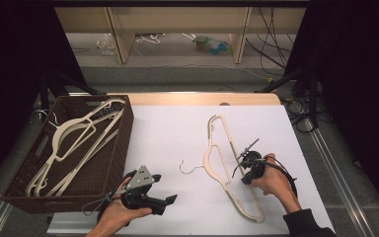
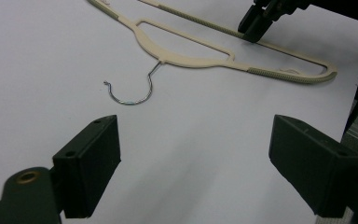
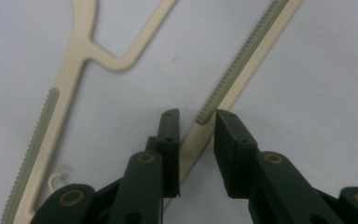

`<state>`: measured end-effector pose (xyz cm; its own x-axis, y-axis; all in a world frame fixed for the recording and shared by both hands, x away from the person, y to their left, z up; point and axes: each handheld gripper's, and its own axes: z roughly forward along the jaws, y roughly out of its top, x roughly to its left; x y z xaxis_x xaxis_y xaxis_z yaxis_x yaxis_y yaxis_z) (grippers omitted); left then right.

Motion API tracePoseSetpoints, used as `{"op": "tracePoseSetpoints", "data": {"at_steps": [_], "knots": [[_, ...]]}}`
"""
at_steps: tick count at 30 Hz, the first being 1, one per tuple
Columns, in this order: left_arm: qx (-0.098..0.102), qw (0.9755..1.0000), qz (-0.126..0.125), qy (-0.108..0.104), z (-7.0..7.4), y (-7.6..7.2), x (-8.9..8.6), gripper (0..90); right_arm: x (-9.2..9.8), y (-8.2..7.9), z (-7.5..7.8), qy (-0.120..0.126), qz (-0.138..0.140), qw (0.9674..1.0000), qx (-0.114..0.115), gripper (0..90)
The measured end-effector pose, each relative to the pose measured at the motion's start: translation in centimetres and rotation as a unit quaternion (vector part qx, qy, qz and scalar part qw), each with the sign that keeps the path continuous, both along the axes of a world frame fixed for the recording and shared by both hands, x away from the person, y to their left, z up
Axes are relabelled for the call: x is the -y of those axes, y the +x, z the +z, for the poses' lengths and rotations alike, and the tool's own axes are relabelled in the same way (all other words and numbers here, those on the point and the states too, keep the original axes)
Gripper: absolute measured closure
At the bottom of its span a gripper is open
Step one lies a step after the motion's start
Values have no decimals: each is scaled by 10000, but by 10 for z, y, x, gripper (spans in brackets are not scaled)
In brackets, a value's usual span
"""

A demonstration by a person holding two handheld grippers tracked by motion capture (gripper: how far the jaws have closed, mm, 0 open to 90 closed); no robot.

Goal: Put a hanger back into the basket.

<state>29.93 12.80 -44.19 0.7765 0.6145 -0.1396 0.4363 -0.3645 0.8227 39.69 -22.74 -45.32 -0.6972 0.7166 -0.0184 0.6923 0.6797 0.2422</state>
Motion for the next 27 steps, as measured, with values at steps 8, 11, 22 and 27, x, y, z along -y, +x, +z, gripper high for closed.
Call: {"op": "tracePoseSetpoints", "data": {"at_steps": [8, 11, 22, 27], "knots": [[-64, 10000, -6, -5, -2, 0, 1, 167, -4, 6, -1, -109, -596, 9976, -334, 689], [-28, 10000, 61, -24, -2, 0, 1, 167, -9, 8, -1, -306, -653, 9967, -366, 690], [-58, 10000, 45, -40, -2, 0, 0, 170, -5, 10, 1, -329, -141, 9986, -381, 764], [-39, 9999, 57, -93, -3, 1, 0, 172, 0, 12, 1, -350, 85, 9984, -440, 784]]}}
